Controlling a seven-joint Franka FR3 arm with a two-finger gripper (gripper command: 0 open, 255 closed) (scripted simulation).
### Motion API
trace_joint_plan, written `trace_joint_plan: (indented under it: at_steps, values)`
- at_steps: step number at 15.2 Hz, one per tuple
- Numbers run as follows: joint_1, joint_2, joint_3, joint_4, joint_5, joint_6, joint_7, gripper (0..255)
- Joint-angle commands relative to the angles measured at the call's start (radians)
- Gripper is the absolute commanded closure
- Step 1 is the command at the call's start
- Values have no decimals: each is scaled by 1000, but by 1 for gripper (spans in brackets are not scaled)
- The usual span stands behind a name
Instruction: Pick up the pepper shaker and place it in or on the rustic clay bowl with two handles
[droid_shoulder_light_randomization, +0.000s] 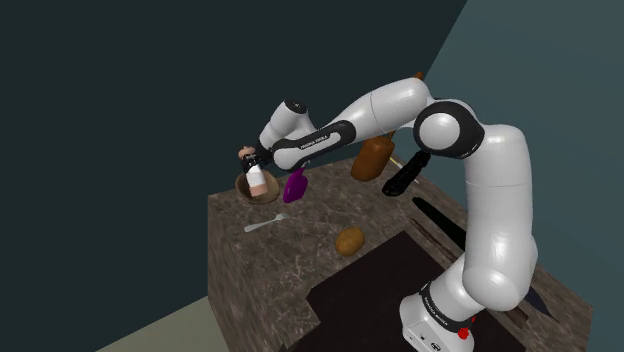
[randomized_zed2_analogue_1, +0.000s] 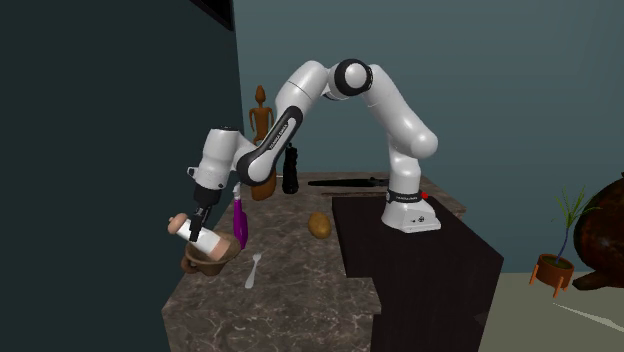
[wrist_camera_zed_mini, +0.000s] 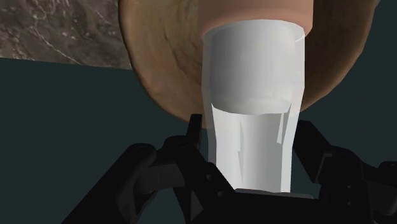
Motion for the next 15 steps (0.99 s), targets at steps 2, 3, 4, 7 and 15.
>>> trace_joint_plan:
  at_steps: [2,3,4,7,15]
  values:
    - [-5,-19,7,-3,5,-17,-4,255]
    - [-7,-29,10,-4,8,-25,-6,255]
    - [-9,-38,13,-5,10,-34,-7,255]
    - [-16,-65,22,-5,19,-61,-13,255]
    - [-33,-133,46,3,41,-137,-29,255]
